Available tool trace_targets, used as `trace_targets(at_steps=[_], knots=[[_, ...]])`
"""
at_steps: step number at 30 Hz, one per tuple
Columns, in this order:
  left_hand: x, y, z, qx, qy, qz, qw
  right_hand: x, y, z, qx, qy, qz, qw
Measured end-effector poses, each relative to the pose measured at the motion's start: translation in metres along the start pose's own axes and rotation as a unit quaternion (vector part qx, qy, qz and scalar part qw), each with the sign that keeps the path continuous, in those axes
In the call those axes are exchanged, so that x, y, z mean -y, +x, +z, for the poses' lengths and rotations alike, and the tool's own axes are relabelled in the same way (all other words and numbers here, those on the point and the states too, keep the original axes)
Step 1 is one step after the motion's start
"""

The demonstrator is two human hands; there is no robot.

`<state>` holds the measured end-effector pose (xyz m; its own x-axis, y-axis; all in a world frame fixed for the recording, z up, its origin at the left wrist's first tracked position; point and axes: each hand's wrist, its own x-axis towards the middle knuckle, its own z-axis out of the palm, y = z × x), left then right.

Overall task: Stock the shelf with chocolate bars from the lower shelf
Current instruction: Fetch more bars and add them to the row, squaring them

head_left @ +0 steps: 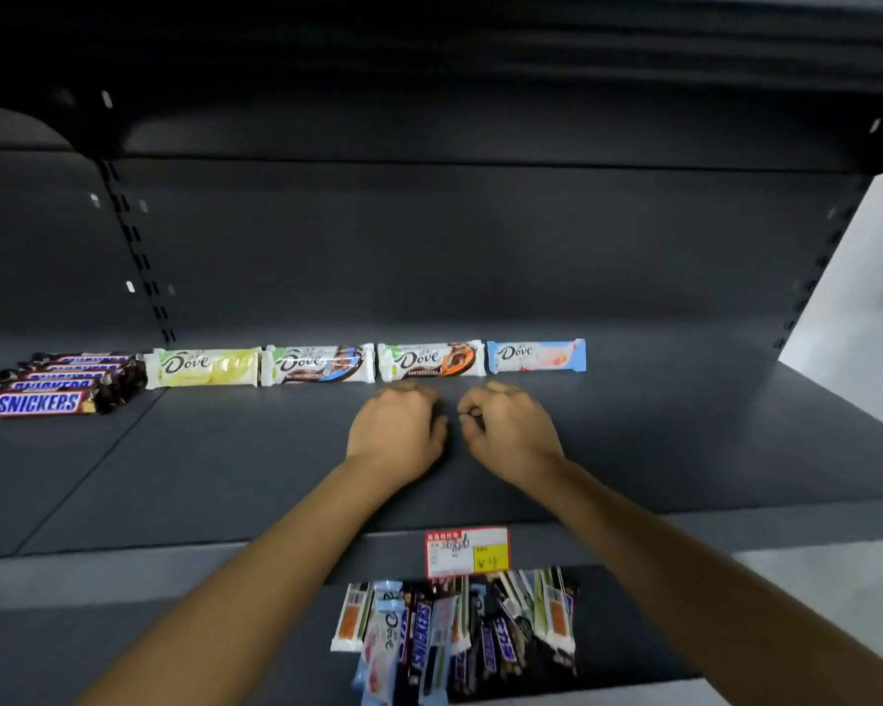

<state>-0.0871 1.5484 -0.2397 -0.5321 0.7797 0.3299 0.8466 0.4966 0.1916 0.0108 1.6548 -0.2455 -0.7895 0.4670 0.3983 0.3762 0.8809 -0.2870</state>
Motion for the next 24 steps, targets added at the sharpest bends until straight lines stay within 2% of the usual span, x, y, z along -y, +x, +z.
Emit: trace_targets(at_steps=[3,8,11,16,24], knots=[[-0.011,-0.018,-0.004,-0.041,-0.023,0.011,0.999,0.005,-0.021,-0.004,-0.03,0.015,0.005,0.999],[-0.02,-0.058,-0.011,-0.125,-0.088,0.091,0.984,0.026,-0.057,-0.009,-0.12,0.025,0.002,0.993],[-0.016,-0.088,-0.012,-0.156,-0.125,0.106,0.974,0.04,-0.084,-0.005,-0.161,0.032,-0.014,0.986],[-0.003,-0.133,-0.002,-0.162,-0.158,0.145,0.963,0.055,-0.13,0.012,-0.185,0.036,-0.024,0.982],[0.014,-0.165,0.046,-0.114,-0.157,0.185,0.963,0.044,-0.173,0.061,-0.139,0.07,-0.042,0.987]])
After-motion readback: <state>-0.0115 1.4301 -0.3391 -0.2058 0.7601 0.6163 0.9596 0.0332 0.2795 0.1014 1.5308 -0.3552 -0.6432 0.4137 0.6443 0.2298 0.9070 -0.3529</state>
